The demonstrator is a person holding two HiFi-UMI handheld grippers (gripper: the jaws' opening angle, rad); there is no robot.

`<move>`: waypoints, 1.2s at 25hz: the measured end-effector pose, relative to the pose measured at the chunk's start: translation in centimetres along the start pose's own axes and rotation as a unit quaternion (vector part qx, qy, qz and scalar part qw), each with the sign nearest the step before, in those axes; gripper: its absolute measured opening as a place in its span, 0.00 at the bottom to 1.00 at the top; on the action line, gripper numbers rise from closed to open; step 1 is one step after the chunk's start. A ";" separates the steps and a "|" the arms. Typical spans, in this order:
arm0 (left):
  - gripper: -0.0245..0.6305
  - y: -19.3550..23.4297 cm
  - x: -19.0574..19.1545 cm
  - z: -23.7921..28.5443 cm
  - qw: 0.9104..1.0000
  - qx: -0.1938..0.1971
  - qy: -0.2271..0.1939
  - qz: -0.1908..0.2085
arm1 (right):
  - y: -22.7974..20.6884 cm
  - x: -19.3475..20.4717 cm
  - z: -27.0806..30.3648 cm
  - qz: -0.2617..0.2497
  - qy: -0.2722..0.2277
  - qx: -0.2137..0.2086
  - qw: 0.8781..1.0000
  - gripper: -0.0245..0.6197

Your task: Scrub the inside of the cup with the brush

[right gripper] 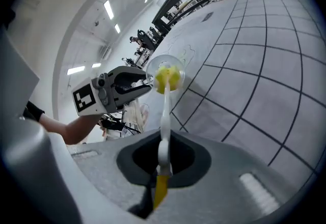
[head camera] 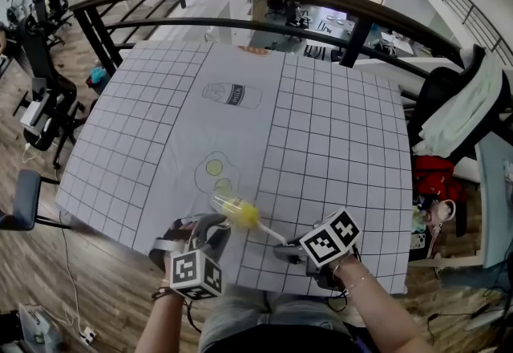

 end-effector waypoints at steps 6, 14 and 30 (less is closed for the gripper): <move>0.18 0.0 0.1 -0.1 1.000 0.000 -0.001 -0.009 | 0.5 0.1 0.0 0.033 -0.021 -0.054 0.998 0.04; 0.18 0.8 -0.6 -0.8 0.999 -0.001 -0.007 -0.044 | 0.9 0.6 -1.3 0.019 -0.029 -0.044 0.998 0.04; 0.17 2.1 0.2 -1.0 0.991 0.003 -0.027 -0.132 | 2.3 0.3 -4.5 -0.015 -0.064 -0.026 0.998 0.04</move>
Point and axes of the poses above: the fingertips, and each gripper's own axes: z forward along the fingers, y to its left, x out of its underside, the point moved 6 cm from there along -z, backward along the fingers, and after that the axes turned 6 degrees about y, right-handed, at the moved point
